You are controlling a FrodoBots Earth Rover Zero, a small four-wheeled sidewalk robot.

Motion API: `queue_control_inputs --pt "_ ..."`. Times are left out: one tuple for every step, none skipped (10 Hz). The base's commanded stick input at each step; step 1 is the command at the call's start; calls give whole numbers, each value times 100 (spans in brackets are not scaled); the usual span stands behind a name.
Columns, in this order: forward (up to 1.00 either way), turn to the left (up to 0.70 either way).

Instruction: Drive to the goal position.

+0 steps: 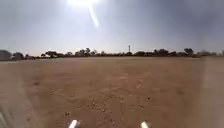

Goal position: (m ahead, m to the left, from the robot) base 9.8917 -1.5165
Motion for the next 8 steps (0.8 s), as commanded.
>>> queue_control_inputs --pt "70 0" --pt "70 0" --pt "70 -27" --pt "70 -32" --pt "70 -35" --pt "70 -35" --pt "70 -30" --pt "70 -14"
